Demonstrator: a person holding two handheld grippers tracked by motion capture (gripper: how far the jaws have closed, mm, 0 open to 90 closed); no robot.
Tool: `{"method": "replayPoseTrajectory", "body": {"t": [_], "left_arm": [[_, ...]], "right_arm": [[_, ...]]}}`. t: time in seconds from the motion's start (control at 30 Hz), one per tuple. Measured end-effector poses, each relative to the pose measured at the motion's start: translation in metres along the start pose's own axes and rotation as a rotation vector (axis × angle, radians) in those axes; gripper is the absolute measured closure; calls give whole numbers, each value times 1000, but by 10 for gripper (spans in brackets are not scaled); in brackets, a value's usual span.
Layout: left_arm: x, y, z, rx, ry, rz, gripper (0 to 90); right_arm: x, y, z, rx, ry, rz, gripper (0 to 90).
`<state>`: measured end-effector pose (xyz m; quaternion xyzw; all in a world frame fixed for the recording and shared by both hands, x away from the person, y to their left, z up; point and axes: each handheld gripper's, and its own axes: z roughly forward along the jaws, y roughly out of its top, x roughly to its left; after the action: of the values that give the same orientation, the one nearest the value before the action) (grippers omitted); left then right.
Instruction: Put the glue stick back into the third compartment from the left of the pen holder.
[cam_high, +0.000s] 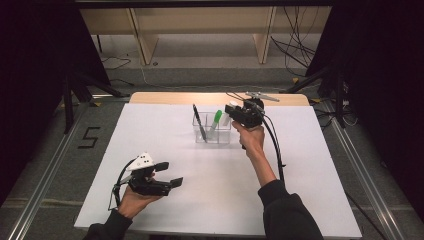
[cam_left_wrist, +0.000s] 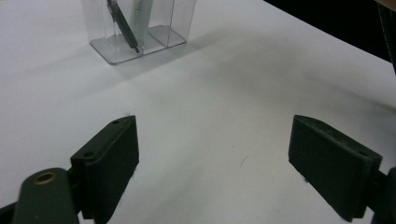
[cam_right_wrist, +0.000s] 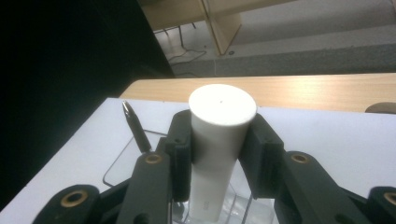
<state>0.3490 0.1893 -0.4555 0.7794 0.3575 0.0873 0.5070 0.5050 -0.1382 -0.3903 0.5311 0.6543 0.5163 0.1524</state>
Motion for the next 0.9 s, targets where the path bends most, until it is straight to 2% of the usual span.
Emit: {"method": "replayPoseTrajectory", "body": {"t": [0.17, 0.27, 0.53, 0.6, 0.7, 0.73, 0.8, 0.9], "left_arm": [[-2, 0, 1, -4, 3, 18, 158], [-3, 0, 0, -7, 3, 30, 158], [-3, -1, 2, -4, 3, 25, 158], [-3, -1, 2, -4, 3, 30, 158], [-3, -1, 3, -10, 2, 18, 158], [-3, -1, 3, -8, 3, 19, 158], [-3, -1, 3, -1, 2, 26, 158], [-3, -1, 3, -5, 2, 23, 158]], "right_arm": [[2, 0, 6, 10, -34, -33, 673], [1, -1, 10, 15, -45, -35, 672], [1, -6, 18, 46, -74, -54, 670], [1, -7, 20, 53, -76, -60, 668], [1, -9, 22, 68, -75, -65, 662], [1, -9, 22, 74, -72, -64, 645], [1, -9, 22, 78, -60, -57, 539], [0, -7, 17, 69, -42, -45, 491]]}}
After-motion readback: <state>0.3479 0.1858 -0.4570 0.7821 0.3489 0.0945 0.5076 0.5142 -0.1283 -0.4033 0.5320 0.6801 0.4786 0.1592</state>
